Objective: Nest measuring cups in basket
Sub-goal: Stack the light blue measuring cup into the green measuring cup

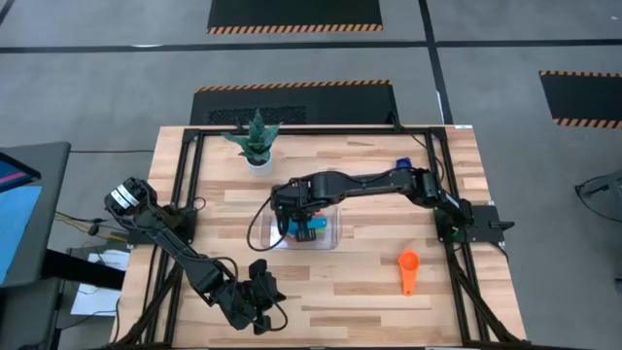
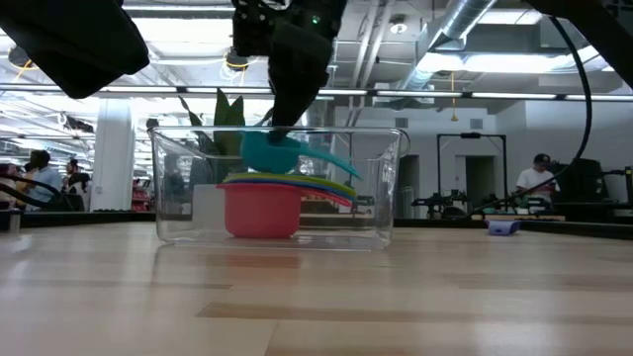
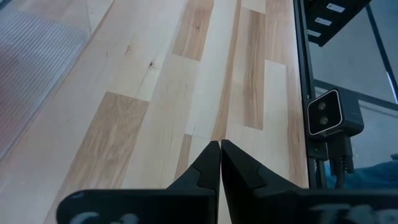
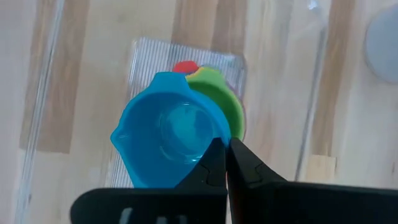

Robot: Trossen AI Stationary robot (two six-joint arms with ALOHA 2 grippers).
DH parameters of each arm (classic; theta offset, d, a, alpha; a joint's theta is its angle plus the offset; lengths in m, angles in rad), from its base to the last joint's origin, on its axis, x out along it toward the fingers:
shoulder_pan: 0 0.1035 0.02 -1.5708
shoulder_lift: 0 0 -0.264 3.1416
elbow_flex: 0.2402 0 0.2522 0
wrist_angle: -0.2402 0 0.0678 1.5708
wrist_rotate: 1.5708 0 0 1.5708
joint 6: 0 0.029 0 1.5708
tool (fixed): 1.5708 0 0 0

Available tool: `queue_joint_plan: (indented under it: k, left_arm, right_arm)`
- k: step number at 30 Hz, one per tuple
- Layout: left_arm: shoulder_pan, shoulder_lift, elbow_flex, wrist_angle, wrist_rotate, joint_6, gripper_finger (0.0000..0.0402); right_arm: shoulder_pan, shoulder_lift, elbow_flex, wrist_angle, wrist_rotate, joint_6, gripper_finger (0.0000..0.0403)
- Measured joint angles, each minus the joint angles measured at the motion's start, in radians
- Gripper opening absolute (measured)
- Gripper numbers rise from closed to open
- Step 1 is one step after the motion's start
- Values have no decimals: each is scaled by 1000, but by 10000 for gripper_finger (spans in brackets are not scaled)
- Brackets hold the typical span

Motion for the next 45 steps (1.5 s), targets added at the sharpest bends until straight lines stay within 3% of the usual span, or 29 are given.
queue_joint_plan:
  k: [21,31,45]
  left_arm:
    - [0,0,0,0,0,-13,0]
    - [0,0,0,0,0,-13,0]
    - [0,0,0,0,0,-17,0]
  right_arm:
    - [7,0,-20,42,0,-5,7]
    - [7,0,-20,25,0,-33,50]
    - [7,0,-19,24,-2,-25,57]
